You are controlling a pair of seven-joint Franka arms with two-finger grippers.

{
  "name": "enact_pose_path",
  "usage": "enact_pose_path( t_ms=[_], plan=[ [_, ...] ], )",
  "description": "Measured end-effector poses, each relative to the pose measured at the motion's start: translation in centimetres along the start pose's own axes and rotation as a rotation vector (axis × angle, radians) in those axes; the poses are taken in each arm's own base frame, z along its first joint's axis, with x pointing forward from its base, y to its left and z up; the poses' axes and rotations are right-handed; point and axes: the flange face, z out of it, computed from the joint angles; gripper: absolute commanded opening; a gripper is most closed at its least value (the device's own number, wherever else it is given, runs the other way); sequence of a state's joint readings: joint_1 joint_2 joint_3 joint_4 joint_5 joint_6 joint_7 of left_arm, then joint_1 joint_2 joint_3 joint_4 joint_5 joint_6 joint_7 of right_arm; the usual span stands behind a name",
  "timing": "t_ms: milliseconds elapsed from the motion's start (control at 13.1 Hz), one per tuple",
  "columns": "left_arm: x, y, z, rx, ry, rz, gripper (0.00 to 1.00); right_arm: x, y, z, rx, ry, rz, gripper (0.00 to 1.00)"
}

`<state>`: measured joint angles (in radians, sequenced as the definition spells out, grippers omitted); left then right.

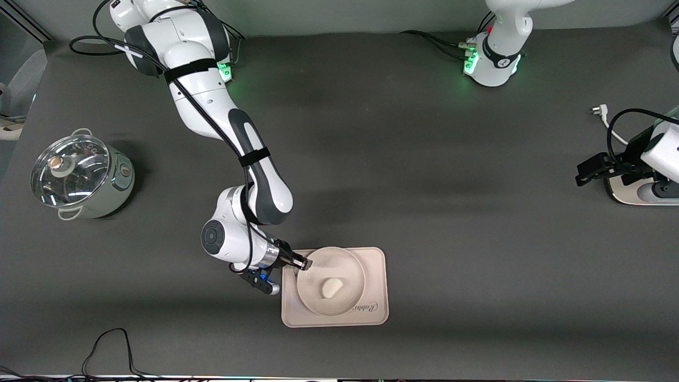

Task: Place bun in plate and plate on tray

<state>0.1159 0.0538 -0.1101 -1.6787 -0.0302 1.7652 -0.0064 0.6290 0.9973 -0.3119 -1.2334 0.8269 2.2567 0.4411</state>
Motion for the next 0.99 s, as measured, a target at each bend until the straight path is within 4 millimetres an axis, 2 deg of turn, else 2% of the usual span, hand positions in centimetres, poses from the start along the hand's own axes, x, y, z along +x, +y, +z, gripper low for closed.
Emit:
enact_pose_path(
  t_ms=[152,381,609,838,990],
  plan=[
    [0.1,0.0,0.0,-0.001,0.006,0.000,1.00,0.4,-0.8,-1.3,0.018,0.015,-0.008,1.00],
    [0.1,0.1,-0.1,-0.002,0.009,0.000,1.00,1.8,-1.0,-6.2,0.019,-0.013,-0.061,1.00],
    [0.1,0.1,-0.1,-0.003,0.009,0.001,1.00,1.3,-2.0,-12.7,-0.057,-0.032,-0.199,1.00],
    [0.1,0.1,-0.1,-0.003,0.009,0.001,1.00,-1.0,-2.8,-20.9,-0.199,-0.009,-0.319,1.00],
    [0.1,0.1,-0.1,-0.003,0.009,0.001,1.00,-2.6,-1.7,-25.5,-0.227,0.000,-0.339,1.00]
  ],
)
